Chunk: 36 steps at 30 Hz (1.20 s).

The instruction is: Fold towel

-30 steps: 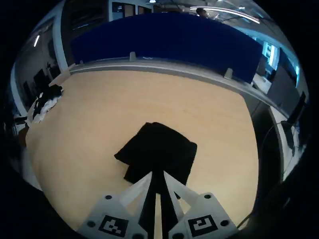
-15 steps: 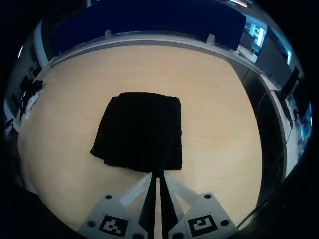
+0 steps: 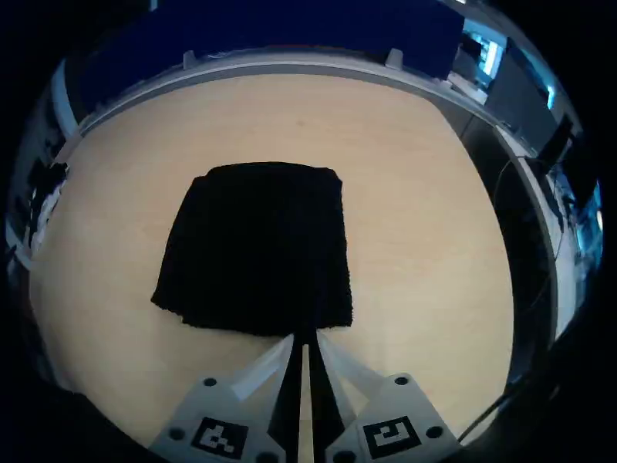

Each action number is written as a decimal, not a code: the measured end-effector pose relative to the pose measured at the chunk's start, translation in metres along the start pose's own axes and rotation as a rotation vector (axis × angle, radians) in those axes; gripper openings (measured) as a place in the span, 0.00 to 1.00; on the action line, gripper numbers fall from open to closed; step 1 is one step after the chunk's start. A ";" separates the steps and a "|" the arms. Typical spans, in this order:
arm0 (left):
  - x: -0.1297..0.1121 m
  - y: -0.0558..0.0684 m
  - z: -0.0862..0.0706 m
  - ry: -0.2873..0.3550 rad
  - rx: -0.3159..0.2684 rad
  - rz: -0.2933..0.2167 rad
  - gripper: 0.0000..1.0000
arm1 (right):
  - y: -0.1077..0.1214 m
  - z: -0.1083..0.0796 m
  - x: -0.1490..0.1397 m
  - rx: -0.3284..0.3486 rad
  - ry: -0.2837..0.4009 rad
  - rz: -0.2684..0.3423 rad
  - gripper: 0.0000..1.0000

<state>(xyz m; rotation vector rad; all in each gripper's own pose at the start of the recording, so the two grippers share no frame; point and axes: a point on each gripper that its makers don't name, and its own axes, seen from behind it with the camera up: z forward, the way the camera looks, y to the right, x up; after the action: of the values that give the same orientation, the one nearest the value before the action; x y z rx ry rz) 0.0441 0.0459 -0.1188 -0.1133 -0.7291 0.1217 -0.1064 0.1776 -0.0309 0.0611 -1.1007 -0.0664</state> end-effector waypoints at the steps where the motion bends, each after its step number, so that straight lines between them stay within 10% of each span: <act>1: 0.000 0.000 0.000 0.000 0.001 0.000 0.97 | 0.000 0.001 -0.001 -0.001 -0.001 0.003 0.05; 11: 0.002 -0.001 0.000 0.001 0.005 0.001 0.97 | 0.003 0.003 -0.002 -0.018 0.002 0.004 0.14; 21: 0.003 -0.002 0.001 0.003 0.008 -0.001 0.98 | 0.009 0.000 -0.002 -0.050 0.041 0.014 0.67; 36: 0.003 0.000 -0.001 0.006 0.004 0.009 0.97 | 0.010 0.004 -0.002 -0.065 0.051 -0.007 0.68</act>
<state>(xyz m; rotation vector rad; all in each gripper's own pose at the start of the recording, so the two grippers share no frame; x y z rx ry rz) 0.0472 0.0466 -0.1176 -0.1135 -0.7226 0.1308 -0.1103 0.1872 -0.0298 0.0085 -1.0463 -0.1067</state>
